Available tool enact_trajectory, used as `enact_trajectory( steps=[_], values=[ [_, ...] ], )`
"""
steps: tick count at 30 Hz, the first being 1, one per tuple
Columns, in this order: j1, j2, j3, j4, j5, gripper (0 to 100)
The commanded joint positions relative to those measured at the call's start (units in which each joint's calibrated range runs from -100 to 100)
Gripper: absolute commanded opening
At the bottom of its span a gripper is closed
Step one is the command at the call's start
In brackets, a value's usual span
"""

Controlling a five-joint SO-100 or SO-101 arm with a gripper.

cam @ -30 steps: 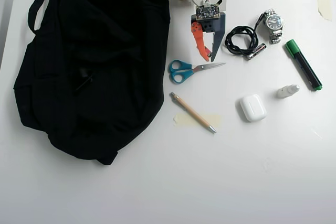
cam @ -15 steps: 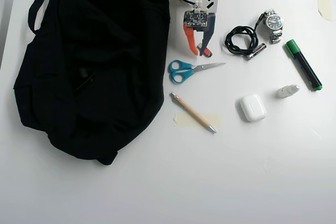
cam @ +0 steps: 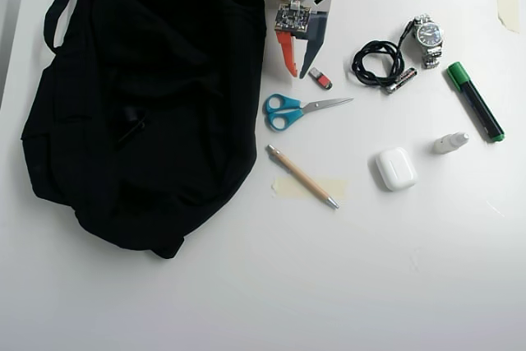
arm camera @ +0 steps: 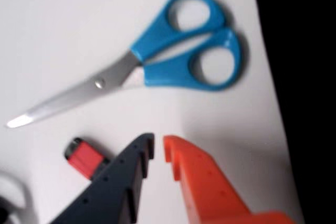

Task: Put the black bike light into the black bag

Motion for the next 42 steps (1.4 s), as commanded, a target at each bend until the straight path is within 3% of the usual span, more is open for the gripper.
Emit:
enact_trajectory(
  steps=[1,7,42],
  values=[
    [0.81,-10.75,0.75,11.61,0.28,2],
    [0.74,-25.69,0.48,26.85,0.23,2],
    [0.14,-25.61,0.39,27.46,0.12,2]
  ],
)
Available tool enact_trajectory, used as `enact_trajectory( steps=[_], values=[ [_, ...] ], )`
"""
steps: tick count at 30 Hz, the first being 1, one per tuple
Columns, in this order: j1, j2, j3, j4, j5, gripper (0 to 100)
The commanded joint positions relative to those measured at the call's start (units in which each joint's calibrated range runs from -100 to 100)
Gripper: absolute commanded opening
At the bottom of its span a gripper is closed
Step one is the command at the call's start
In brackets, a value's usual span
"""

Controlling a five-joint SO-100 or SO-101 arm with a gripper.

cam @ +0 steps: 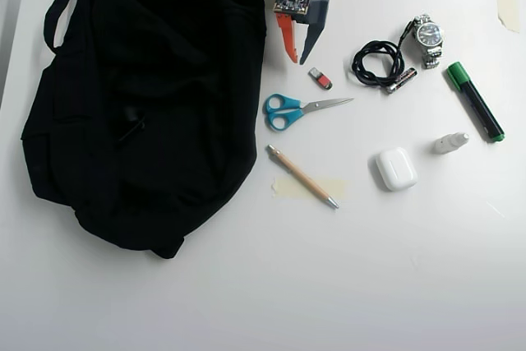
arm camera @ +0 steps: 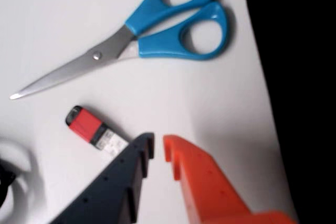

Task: Put the black bike light into the black bag

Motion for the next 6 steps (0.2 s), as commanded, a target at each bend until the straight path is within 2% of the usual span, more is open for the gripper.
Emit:
enact_trajectory(
  steps=[1,6],
  values=[
    [-0.45,-1.25,0.39,0.19,0.32,2],
    [-0.45,-1.25,0.39,0.19,0.37,2]
  ],
)
